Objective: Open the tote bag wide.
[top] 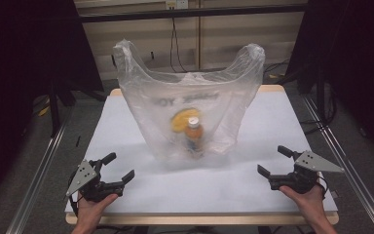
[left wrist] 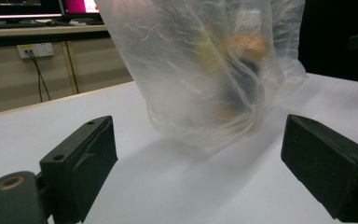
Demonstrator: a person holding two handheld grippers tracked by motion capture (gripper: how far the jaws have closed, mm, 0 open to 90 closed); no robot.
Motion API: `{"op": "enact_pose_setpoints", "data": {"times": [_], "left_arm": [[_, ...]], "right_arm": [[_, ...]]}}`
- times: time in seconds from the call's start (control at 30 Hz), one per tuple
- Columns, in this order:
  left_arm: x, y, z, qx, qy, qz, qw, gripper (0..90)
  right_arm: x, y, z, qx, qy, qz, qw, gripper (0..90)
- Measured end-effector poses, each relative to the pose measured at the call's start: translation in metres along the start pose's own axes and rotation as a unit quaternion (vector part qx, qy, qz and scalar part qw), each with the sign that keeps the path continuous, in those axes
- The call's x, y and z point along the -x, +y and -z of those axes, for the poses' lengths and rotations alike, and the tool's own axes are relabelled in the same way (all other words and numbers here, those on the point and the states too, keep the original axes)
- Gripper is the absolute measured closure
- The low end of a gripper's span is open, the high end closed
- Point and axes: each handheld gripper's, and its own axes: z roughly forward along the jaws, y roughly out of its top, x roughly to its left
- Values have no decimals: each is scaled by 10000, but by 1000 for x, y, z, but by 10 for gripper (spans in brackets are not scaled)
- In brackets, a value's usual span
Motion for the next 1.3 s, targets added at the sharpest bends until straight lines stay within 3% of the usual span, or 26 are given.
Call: {"op": "enact_pose_setpoints", "data": {"times": [0.03, 0.07, 0.17, 0.23, 0.27, 0.3, 0.33, 0.37, 0.4, 0.43, 0.47, 0.5, 0.57, 0.63, 0.67, 0.77, 0.8, 0.83, 0.93, 0.97, 1.1, 1.13, 1.27, 1.3], "left_arm": [[0, 0, 0, 0, 0, 0, 10000, 127], [-2, 0, -1, -182, -117, 60, 9997, 137], [-3, 1, -2, -250, -107, 47, 9996, 137], [-4, 1, -3, -321, -208, 109, 9992, 174], [-5, 2, -2, -469, -189, -48, 9987, 194], [-3, 1, -5, -330, -241, 114, 9991, 241], [-3, 1, -5, -330, -241, 114, 9991, 268], [-5, 2, -4, -471, -282, -57, 9985, 268], [-3, 2, -5, -400, -297, 85, 9987, 304], [-2, 2, -6, -391, -313, 110, 9987, 304], [-1, 3, -7, -462, -339, -11, 9984, 373], [-1, 4, -8, -528, -383, -75, 9978, 386], [2, 5, -11, -484, -416, -35, 9980, 447], [1, 6, -12, -563, -446, -148, 9973, 451], [4, 7, -16, -558, -546, 35, 9969, 461], [6, 9, -21, -567, -601, 159, 9965, 499], [5, 9, -22, -631, -642, 145, 9958, 518], [4, 10, -22, -674, -738, 259, 9947, 537], [4, 10, -24, -827, -645, 300, 9940, 582], [4, 12, -24, -841, -742, 376, 9930, 615], [3, 16, -24, -824, -948, 397, 9913, 712], [2, 18, -24, -809, -1006, 412, 9908, 772], [2, 26, -29, -898, -1015, 347, 9902, 859], [4, 29, -33, -962, -1102, 287, 9888, 884]], "right_arm": [[-1, 0, -1, -13, -22, 19, 10000, 19], [-1, -1, -2, -48, -26, 19, 10000, 21], [0, -1, -6, -161, 98, -22, 9998, 47], [-1, 0, -7, -227, 129, -75, 9996, 93], [-1, 0, -8, -212, 171, -60, 9996, 124], [-1, 0, -9, -231, 199, -36, 9995, 145], [-1, 0, -9, -231, 199, -36, 9995, 145], [-2, 0, -9, -260, 200, -43, 9995, 171], [-1, 0, -11, -281, 315, -100, 9991, 230], [-1, 0, -11, -281, 315, -100, 9991, 230], [-1, 1, -12, -282, 415, -139, 9986, 306], [-1, 2, -12, -264, 398, -162, 9987, 324], [0, 4, -13, -298, 568, -175, 9978, 421], [0, 5, -14, -279, 575, -182, 9978, 476], [0, 6, -15, -285, 687, -175, 9971, 506], [-1, 8, -17, -276, 719, -227, 9968, 583], [0, 9, -17, -278, 775, -248, 9963, 612], [0, 10, -17, -300, 796, -249, 9961, 623], [1, 13, -19, -257, 855, -366, 9953, 676], [1, 14, -18, -279, 854, -344, 9954, 692], [0, 17, -19, -300, 963, -352, 9943, 762], [0, 20, -20, -284, 1082, -391, 9929, 822], [0, 26, -25, -314, 1208, -401, 9914, 894], [-1, 27, -27, -317, 1251, -409, 9908, 900]]}}
